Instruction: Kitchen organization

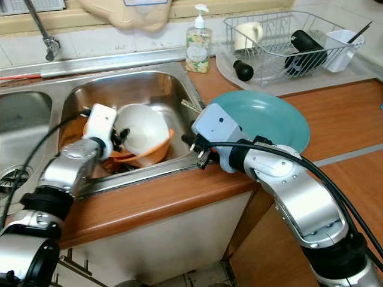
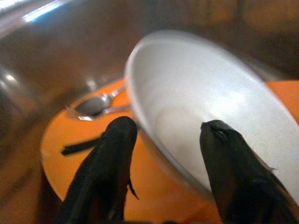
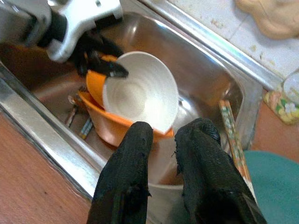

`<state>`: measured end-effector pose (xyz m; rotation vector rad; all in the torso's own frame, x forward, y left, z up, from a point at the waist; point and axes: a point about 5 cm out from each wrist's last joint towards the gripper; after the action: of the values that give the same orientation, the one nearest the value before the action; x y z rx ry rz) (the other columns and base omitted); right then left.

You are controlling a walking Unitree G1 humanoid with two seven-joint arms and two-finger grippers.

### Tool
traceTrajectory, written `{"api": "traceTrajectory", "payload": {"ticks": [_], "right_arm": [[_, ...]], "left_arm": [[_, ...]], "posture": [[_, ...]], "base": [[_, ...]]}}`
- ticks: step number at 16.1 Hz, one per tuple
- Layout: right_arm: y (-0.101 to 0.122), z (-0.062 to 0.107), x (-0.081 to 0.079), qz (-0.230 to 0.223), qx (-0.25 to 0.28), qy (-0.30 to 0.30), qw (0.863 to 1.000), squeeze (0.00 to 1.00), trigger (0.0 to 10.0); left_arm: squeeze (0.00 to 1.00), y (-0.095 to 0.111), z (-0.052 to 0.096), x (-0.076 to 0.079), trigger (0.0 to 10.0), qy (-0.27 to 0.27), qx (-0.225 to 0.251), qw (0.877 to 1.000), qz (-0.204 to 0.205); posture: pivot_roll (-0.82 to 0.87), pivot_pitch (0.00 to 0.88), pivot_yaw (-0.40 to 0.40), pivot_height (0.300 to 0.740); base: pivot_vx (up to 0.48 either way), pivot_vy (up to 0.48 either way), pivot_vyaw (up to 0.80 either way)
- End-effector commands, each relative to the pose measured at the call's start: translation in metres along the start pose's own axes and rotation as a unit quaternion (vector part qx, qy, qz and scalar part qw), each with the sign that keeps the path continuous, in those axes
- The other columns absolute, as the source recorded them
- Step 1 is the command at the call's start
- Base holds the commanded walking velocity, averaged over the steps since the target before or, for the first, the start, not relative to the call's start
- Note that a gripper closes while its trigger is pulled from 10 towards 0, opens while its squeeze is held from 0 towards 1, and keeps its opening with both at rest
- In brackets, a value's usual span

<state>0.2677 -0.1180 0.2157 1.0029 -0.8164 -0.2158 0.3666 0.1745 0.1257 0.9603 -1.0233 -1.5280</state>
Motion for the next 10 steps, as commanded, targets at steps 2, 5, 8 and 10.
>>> {"api": "traceTrajectory", "payload": {"ticks": [2,5,8,10], "right_arm": [[-0.001,0.000,0.016,-0.002,0.007,-0.048,0.999,0.00,10.0],[-0.012,0.003,0.036,-0.024,-0.001,-0.094,0.995,0.00,10.0],[-0.019,0.006,0.049,-0.030,-0.009,-0.122,0.992,0.00,10.0],[-0.023,0.008,0.061,-0.039,-0.011,-0.146,0.988,0.12,10.0]], "left_arm": [[1.00,0.009,0.006,-0.005,10.0,-0.011,0.038,0.999,0.011],[1.00,0.015,0.012,-0.010,10.0,-0.025,0.060,0.998,0.024],[1.00,0.022,0.017,-0.010,10.0,-0.048,0.092,0.994,0.026],[1.00,0.028,0.022,-0.007,10.0,-0.073,0.117,0.990,0.034]], "posture": [[-0.18,0.000,0.048,0.740],[-0.18,0.000,0.049,0.740],[-0.18,0.000,0.050,0.740],[-0.18,0.000,0.053,0.740]], "base": [[0.000,0.000,0.00],[0.000,0.000,0.00],[0.000,0.000,0.00],[0.000,0.000,0.00]]}}
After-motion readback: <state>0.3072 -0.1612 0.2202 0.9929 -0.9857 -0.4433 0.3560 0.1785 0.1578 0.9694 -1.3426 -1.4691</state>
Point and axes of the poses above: a point about 5 cm out from each wrist's last joint towards the gripper, its own z axis pointing back from the gripper into the wrist, its own y axis along the axis of the wrist's last joint, x = y × z, and after that the axes turned 9 degrees about z, right-handed
